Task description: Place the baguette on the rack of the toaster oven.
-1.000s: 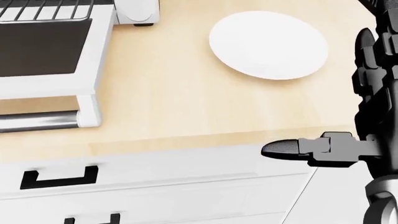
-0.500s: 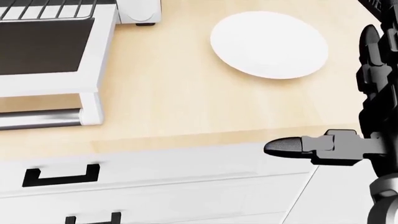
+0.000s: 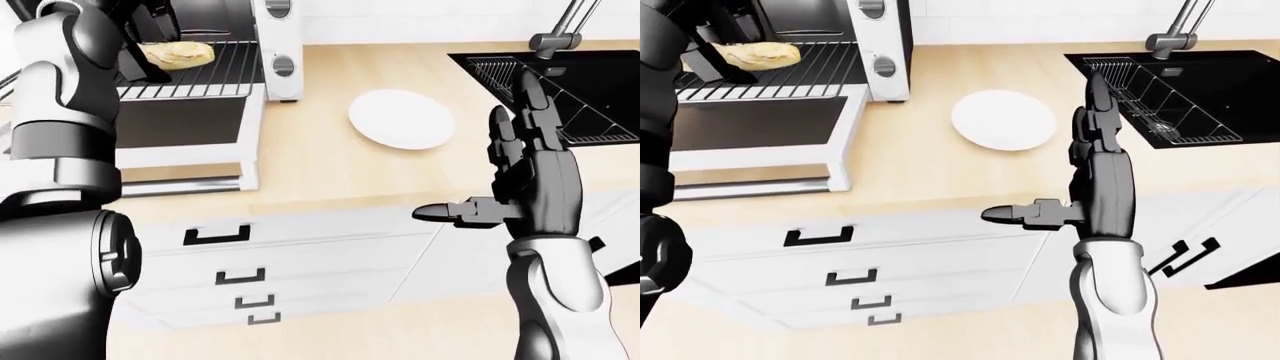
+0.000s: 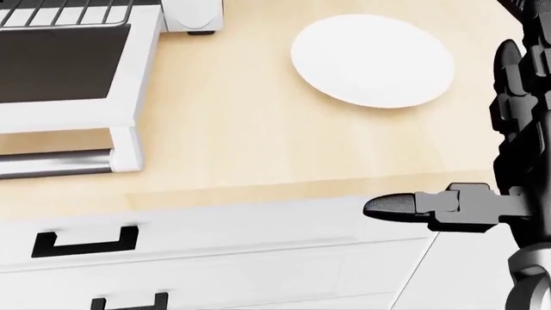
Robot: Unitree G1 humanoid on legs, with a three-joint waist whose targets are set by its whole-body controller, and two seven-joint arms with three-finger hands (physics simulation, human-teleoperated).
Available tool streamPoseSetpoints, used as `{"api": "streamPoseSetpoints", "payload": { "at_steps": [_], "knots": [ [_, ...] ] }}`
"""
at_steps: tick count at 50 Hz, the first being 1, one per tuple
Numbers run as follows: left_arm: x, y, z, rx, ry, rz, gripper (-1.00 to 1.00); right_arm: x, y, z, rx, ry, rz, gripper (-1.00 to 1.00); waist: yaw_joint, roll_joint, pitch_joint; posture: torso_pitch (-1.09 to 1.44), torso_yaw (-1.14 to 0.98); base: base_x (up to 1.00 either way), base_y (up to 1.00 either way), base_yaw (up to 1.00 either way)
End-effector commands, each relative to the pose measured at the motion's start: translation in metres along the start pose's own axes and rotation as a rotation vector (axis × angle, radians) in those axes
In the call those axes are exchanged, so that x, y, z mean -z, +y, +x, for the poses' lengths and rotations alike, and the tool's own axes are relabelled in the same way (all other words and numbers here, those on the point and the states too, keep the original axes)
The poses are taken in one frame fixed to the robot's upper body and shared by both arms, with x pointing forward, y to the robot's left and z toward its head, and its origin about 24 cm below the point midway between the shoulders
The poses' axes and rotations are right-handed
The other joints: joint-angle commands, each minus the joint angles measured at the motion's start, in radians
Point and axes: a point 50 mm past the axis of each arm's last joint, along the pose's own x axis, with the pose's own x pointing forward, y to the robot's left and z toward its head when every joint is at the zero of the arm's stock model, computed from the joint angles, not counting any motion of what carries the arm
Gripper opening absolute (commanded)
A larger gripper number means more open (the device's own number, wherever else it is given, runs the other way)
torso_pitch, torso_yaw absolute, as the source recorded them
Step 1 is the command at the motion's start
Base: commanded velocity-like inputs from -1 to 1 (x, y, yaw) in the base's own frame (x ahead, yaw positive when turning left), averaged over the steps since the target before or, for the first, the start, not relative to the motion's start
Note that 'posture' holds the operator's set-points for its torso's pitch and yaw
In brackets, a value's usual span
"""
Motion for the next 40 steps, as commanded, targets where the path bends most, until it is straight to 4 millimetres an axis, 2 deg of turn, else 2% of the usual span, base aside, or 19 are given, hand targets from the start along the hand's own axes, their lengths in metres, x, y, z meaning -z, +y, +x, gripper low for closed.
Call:
{"api": "streamPoseSetpoints", "payload": {
  "at_steps": [1,2,11,13,22,36,40],
  "knots": [
    [-0.0094,0.0323,-0.0021,-0.118,-0.037,-0.002,-0.92,-0.0126,-0.0012,-0.0004,0.007,-0.077,-0.004,1.0,0.0,0.006,-0.031,0.06,0.0,0.0,0.0,0.0],
    [-0.0092,0.0322,-0.0021,-0.114,-0.037,-0.002,-0.86,-0.0126,-0.0012,-0.0002,0.008,-0.077,-0.005,1.0,0.0,0.006,-0.031,0.06,0.0,0.0,0.0,0.0],
    [-0.0067,0.0337,-0.0042,-0.109,-0.027,0.009,-0.73,-0.0137,-0.0014,0.0,0.006,-0.078,-0.005,1.0,-0.001,0.006,-0.031,0.06,0.0,0.0,0.0,0.0],
    [-0.0063,0.0342,-0.0045,-0.109,-0.022,0.009,-0.58,-0.0132,-0.0015,0.0002,0.007,-0.076,-0.006,1.0,-0.001,0.007,-0.031,0.06,0.0,0.0,0.0,0.0],
    [-0.0067,0.0341,-0.0048,-0.101,-0.019,0.02,-0.5,-0.0115,-0.0021,-0.0001,0.01,-0.073,-0.006,1.0,-0.001,0.007,-0.031,0.06,0.0,0.0,0.0,0.0],
    [-0.0067,0.0365,-0.0068,-0.096,-0.017,0.025,-0.18,-0.0107,-0.002,-0.001,0.012,-0.071,-0.003,1.0,-0.001,0.007,-0.03,0.06,0.0,0.0,0.0,0.0],
    [-0.0071,0.0359,-0.0077,-0.093,-0.018,0.025,-0.18,-0.0103,-0.002,-0.0014,0.011,-0.07,-0.003,1.0,-0.001,0.007,-0.03,0.06,0.0,0.0,0.0,0.0]
  ]
}}
